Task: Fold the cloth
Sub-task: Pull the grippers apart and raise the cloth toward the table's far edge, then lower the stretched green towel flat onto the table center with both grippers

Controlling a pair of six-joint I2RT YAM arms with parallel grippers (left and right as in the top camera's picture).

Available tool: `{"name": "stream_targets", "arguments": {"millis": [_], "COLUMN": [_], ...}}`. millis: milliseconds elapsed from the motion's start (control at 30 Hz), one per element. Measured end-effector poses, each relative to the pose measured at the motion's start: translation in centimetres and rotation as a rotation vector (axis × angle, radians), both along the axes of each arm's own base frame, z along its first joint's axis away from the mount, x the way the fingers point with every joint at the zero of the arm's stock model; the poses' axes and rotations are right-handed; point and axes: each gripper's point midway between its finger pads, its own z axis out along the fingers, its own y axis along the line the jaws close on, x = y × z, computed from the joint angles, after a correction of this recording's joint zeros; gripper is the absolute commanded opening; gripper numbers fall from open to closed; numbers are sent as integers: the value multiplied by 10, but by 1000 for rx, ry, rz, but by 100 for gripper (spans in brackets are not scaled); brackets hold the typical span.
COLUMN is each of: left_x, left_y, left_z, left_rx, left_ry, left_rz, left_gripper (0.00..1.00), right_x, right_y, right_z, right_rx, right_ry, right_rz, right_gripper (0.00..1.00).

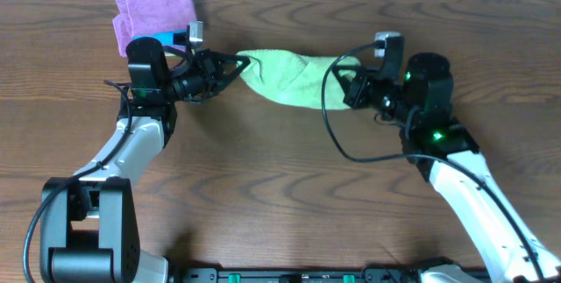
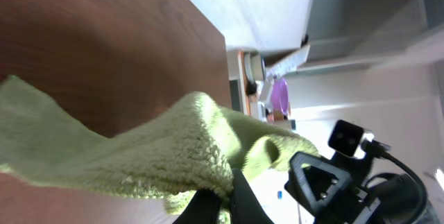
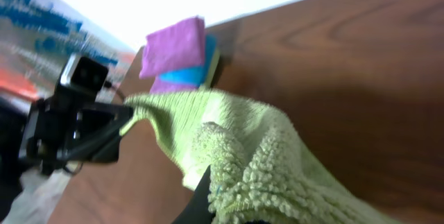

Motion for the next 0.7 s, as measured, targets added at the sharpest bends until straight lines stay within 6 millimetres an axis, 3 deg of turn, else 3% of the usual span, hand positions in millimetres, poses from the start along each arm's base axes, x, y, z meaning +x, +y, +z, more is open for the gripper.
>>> {"name": "stream_targets", "arguments": {"millis": [333, 467, 600, 700], "left_x": [44, 54, 63, 71], "left_y": [18, 20, 15, 14], "left_z": [34, 49, 58, 52], "left_rx": [55, 74, 89, 97], "left_ry": [-120, -175, -215, -209], "left_rz": [192, 231, 244, 247], "left_gripper": [6, 6, 6, 6], "right_x": [82, 109, 128, 134], "right_y": [-17, -20, -22, -26], "right_z": [-7, 4, 16, 13], "right_rx": [-33, -28, -27, -31], "right_ry": [16, -13, -44, -31], "right_rz": [-95, -109, -118, -126], "right_gripper": [1, 1, 1, 1]}}
